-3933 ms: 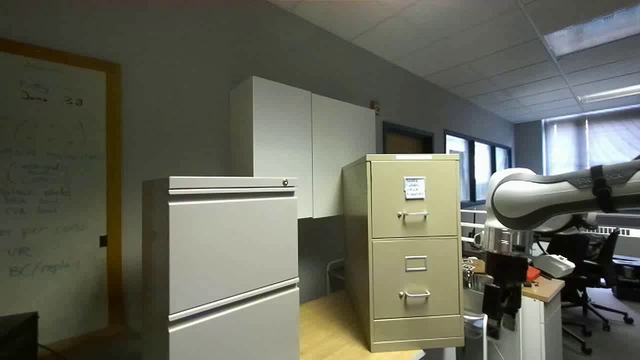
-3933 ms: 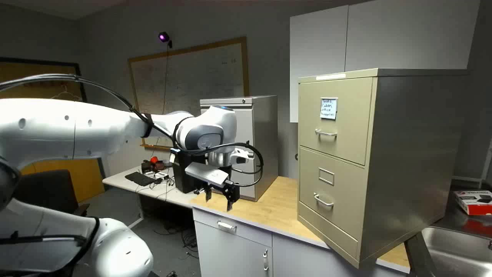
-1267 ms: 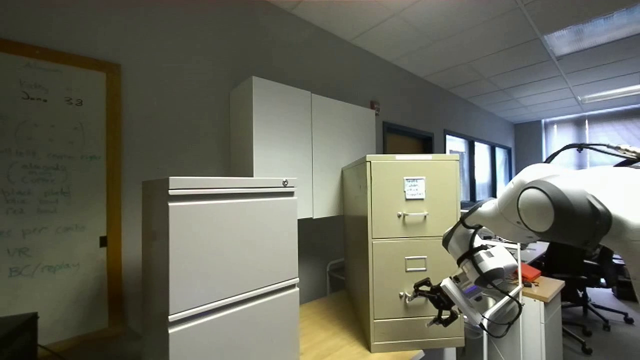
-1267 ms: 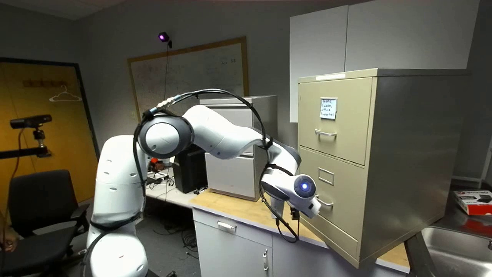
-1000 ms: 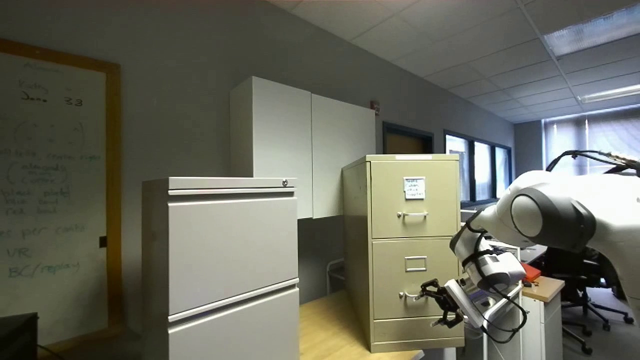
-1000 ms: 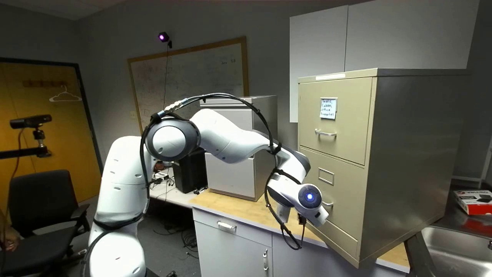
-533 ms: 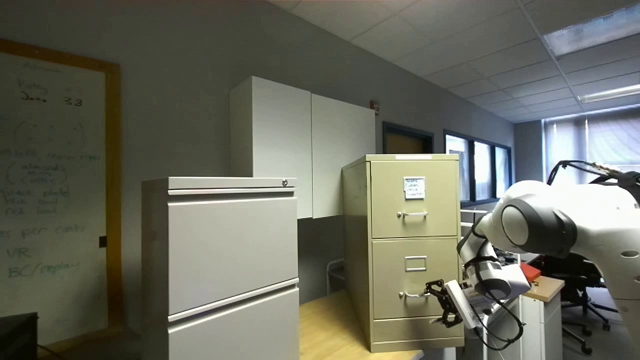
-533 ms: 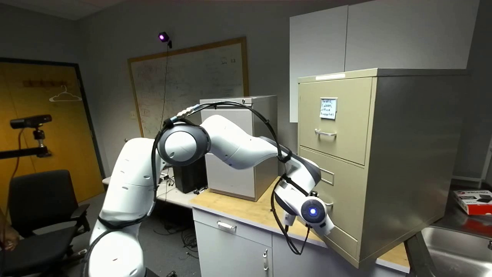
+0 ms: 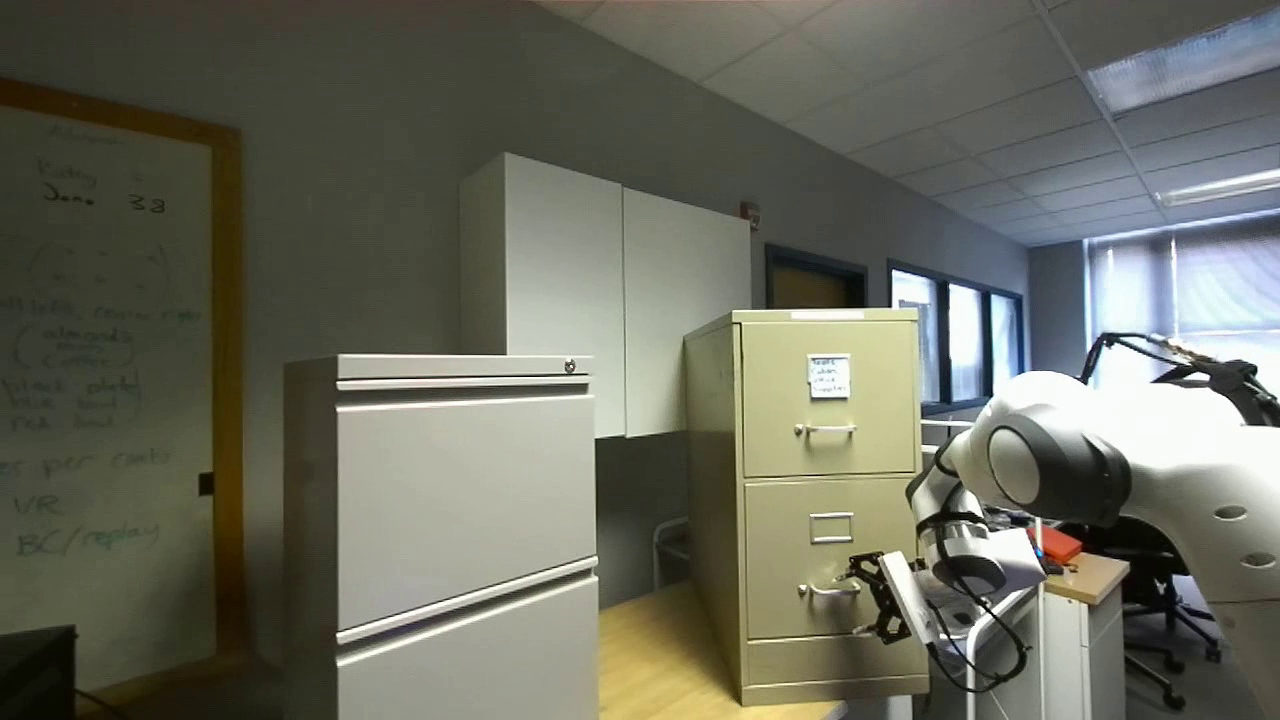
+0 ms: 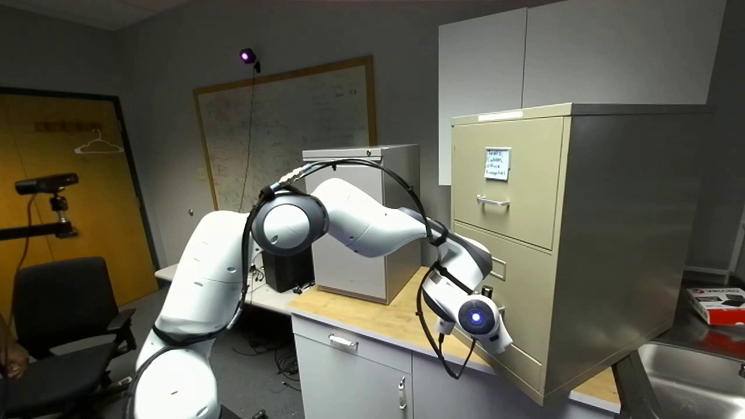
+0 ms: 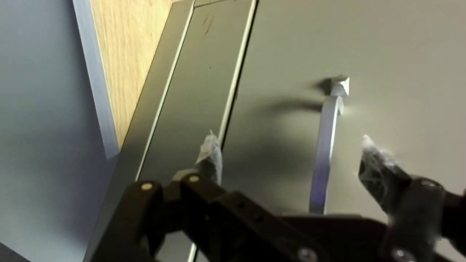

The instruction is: Open the bottom drawer on the beige filing cabinet

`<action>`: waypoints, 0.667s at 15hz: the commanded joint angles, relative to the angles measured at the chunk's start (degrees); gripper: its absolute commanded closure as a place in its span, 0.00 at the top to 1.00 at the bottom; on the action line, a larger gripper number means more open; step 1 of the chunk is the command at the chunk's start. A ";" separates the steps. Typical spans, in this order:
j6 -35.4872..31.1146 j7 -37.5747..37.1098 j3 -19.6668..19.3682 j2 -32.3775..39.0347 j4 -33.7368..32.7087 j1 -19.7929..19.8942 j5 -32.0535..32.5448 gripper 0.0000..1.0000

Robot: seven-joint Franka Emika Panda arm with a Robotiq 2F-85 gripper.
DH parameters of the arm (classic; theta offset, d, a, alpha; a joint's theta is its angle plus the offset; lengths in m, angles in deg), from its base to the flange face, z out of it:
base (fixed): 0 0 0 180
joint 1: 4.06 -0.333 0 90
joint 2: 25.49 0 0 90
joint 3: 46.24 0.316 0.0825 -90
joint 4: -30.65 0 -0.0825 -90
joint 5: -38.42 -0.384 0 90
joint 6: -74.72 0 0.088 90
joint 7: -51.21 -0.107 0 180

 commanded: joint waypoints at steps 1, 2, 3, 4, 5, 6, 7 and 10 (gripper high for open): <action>-2.06 -3.05 -0.09 1.06 -2.73 0.57 1.03 1.00; -2.30 -3.38 -0.05 1.40 -3.34 0.68 1.22 1.00; -2.45 -3.63 0.03 1.64 -3.84 0.80 1.36 1.00; -2.50 -4.02 0.14 2.15 -4.74 0.91 1.53 1.00; -2.55 -4.37 0.23 2.49 -5.43 0.99 1.68 1.00; -2.64 -4.78 0.27 2.83 -6.14 0.96 2.09 1.00; -2.68 -5.14 0.31 3.17 -6.81 0.94 2.60 1.00; -2.55 -6.62 0.60 4.86 -9.26 0.90 5.23 1.00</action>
